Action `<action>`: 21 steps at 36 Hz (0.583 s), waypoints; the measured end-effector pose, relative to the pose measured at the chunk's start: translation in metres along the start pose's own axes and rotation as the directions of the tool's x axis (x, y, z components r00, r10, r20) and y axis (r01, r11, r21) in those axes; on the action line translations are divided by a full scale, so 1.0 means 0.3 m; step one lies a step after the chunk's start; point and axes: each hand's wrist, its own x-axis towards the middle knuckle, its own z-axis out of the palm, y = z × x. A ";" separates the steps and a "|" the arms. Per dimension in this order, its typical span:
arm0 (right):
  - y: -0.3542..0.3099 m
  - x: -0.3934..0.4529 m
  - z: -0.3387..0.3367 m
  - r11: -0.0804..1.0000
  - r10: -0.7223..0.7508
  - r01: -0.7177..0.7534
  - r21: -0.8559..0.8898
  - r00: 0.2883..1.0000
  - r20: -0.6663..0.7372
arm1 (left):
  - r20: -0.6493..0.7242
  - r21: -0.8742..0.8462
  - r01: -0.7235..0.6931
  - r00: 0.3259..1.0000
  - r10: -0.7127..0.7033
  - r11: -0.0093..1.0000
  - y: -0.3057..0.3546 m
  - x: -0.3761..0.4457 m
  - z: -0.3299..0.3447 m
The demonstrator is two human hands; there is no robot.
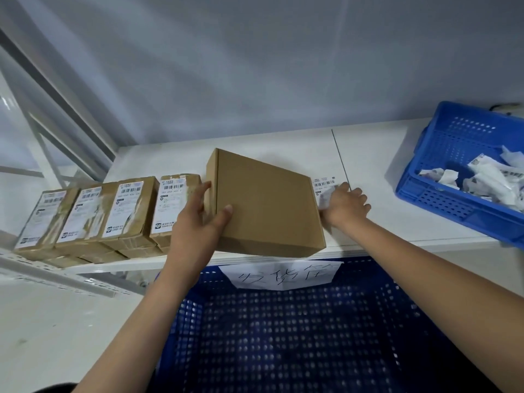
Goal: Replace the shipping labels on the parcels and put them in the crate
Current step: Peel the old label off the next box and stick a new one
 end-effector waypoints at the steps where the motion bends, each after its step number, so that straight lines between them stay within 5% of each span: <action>1: 0.004 0.002 -0.019 0.998 0.063 -0.064 0.012 0.997 0.048 | 0.024 -0.025 0.015 1.000 -0.015 1.000 -0.003 0.000 0.005; 7: 0.117 0.034 -0.081 0.962 0.266 -0.272 0.005 0.945 0.190 | 0.085 -0.065 0.061 0.995 -0.056 0.996 -0.061 0.003 0.073; 18: 0.235 0.017 -0.128 0.952 0.188 -0.233 0.200 0.957 0.219 | 0.042 0.069 0.143 0.988 -0.146 0.987 -0.157 -0.029 0.167; 21: 0.240 0.019 -0.130 0.938 0.163 -0.209 0.277 0.970 0.181 | 0.072 0.217 0.112 0.989 -0.130 0.970 -0.176 -0.025 0.172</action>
